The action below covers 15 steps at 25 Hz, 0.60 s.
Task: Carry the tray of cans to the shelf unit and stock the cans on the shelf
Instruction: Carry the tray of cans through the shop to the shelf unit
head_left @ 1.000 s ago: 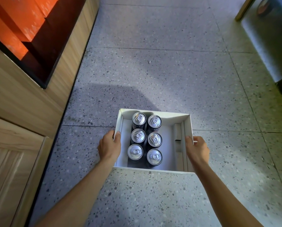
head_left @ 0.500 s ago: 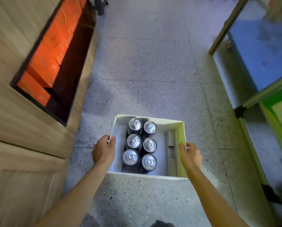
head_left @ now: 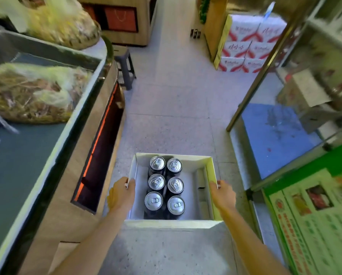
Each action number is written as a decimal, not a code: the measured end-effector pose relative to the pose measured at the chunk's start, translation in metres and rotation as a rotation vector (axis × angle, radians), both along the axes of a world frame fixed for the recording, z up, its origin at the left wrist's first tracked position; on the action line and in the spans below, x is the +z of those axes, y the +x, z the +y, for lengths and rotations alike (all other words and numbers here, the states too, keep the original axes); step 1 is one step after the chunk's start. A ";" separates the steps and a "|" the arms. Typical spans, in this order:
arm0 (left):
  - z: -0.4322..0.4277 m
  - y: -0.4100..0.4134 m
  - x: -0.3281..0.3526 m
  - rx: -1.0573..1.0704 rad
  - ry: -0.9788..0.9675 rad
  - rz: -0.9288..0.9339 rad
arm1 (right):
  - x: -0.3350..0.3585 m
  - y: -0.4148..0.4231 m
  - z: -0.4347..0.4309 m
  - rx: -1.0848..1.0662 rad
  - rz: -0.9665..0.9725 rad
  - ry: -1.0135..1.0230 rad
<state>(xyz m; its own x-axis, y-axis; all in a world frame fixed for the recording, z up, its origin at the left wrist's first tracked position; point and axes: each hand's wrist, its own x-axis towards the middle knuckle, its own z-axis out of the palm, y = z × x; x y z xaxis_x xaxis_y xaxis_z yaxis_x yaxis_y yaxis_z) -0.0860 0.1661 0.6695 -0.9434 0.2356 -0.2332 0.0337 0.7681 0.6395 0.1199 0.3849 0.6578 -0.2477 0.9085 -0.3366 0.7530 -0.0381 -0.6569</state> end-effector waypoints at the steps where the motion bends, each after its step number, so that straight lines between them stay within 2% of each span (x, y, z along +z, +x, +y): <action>1: 0.014 -0.011 0.020 -0.007 -0.005 -0.006 | 0.020 -0.012 0.014 0.016 0.004 -0.001; 5: 0.079 -0.076 0.067 -0.006 0.032 0.003 | 0.069 -0.075 0.077 0.035 0.043 -0.001; 15: 0.290 -0.319 0.106 -0.086 0.062 0.006 | 0.116 -0.297 0.260 -0.073 0.052 0.029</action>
<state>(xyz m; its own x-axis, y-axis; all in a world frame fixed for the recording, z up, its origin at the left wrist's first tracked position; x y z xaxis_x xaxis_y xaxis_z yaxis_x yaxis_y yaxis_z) -0.4053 0.4564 0.7757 -0.9205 0.3291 -0.2104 0.1014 0.7215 0.6850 -0.1772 0.6453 0.7735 -0.1968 0.9339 -0.2986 0.7135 -0.0725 -0.6969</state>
